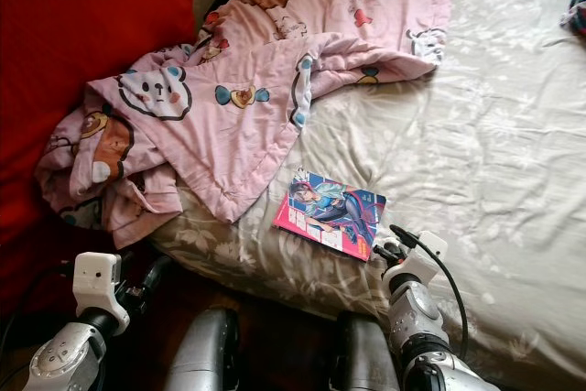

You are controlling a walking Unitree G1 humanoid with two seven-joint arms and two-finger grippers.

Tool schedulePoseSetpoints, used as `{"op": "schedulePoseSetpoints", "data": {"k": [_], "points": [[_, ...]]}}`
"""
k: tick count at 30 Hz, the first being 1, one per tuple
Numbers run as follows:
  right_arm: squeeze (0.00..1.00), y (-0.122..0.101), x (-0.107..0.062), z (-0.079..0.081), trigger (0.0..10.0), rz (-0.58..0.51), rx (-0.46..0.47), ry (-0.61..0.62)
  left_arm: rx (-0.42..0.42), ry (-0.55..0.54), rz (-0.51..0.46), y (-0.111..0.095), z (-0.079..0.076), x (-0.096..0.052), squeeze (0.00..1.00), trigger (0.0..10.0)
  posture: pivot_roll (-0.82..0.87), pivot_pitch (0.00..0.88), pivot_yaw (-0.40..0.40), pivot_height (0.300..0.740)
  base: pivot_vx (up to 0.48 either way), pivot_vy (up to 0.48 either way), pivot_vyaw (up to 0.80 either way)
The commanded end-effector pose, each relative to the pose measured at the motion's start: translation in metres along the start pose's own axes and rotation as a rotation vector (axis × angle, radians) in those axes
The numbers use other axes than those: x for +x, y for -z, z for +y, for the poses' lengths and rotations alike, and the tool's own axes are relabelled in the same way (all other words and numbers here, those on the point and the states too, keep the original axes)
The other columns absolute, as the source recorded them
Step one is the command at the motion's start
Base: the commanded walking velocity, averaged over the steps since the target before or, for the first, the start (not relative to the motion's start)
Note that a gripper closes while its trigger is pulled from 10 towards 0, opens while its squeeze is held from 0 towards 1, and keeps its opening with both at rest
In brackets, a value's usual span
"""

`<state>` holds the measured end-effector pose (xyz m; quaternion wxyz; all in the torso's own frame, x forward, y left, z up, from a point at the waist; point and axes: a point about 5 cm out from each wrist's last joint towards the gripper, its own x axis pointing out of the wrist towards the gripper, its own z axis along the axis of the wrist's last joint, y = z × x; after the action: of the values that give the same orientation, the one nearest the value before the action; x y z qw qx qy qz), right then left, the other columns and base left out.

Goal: Clean up the room

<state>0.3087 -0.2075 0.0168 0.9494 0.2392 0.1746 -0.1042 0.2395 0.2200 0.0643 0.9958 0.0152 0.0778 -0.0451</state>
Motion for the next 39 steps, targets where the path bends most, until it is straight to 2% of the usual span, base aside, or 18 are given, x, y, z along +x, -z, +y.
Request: {"op": "schedulePoseSetpoints", "data": {"k": [1,6,7,11,15,19,21,23,24,25,27,31,34,39], "points": [[0.00,-0.004,-0.006,-0.008,0.0,-0.073,-0.088,-0.022,-0.027,-0.053,0.028,0.014,0.005,-0.004,0.00,10.0,0.17,0.143,-0.039,0.622,0.000,0.000,0.00],[0.00,-0.001,-0.013,-0.013,0.0,-0.116,-0.159,-0.063,-0.071,-0.093,0.033,0.023,0.005,-0.003,0.00,10.0,0.14,0.113,-0.057,0.622,0.000,0.000,0.00],[0.00,0.005,-0.021,-0.015,10.0,-0.115,-0.252,-0.114,-0.100,-0.123,0.044,0.029,0.006,-0.004,0.00,10.0,0.12,0.092,-0.064,0.622,0.000,0.000,0.00],[0.00,0.020,-0.033,-0.029,10.0,-0.067,-0.279,-0.123,-0.142,-0.163,0.061,0.039,0.008,-0.003,0.00,10.0,0.09,0.068,-0.063,0.622,0.000,0.000,0.00],[0.00,0.027,-0.037,-0.038,10.0,-0.041,-0.318,-0.076,-0.150,-0.160,0.082,0.047,0.008,0.003,0.00,10.0,0.08,0.045,-0.067,0.622,0.000,0.000,0.00],[0.00,0.033,-0.039,-0.048,10.0,-0.013,-0.262,0.004,-0.165,-0.159,0.114,0.054,0.007,0.009,0.00,10.0,0.07,0.020,-0.061,0.636,0.000,0.000,0.00],[0.00,0.043,-0.042,-0.053,10.0,0.040,-0.237,0.039,-0.170,-0.150,0.145,0.061,0.005,0.011,0.00,10.0,0.07,0.011,-0.061,0.651,0.000,0.000,0.00],[0.00,0.050,-0.044,-0.056,10.0,0.079,-0.247,0.054,-0.169,-0.146,0.180,0.068,0.004,0.011,0.00,10.0,0.07,0.006,-0.061,0.661,0.000,0.000,0.00],[0.00,0.063,-0.050,-0.060,10.0,0.148,-0.279,0.068,-0.173,-0.146,0.227,0.077,0.003,0.009,0.00,10.0,0.08,0.000,-0.061,0.671,0.000,0.000,0.00],[0.00,0.063,-0.050,-0.060,10.0,0.148,-0.279,0.068,-0.173,-0.146,0.227,0.077,0.003,0.009,0.00,10.0,0.08,0.000,-0.061,0.671,0.000,0.000,0.00],[0.00,0.074,-0.057,-0.068,10.0,0.213,-0.312,0.096,-0.175,-0.149,0.275,0.086,0.004,0.007,0.00,10.0,0.08,0.000,-0.063,0.686,0.000,0.000,0.00],[0.00,0.089,-0.070,-0.083,10.0,0.294,-0.305,0.173,-0.172,-0.160,0.362,0.100,0.005,0.000,0.00,10.0,0.08,0.000,-0.058,0.706,0.000,0.000,0.00],[0.00,0.099,-0.080,-0.092,10.0,0.363,-0.335,0.210,-0.178,-0.177,0.453,0.116,0.003,-0.010,0.00,10.0,0.07,0.000,-0.045,0.721,0.000,0.000,0.00],[0.00,0.110,-0.088,-0.096,10.0,0.429,-0.348,0.243,-0.175,-0.191,0.587,0.137,-0.001,-0.028,0.00,10.0,0.06,0.000,-0.040,0.740,0.000,0.000,0.00]]}}
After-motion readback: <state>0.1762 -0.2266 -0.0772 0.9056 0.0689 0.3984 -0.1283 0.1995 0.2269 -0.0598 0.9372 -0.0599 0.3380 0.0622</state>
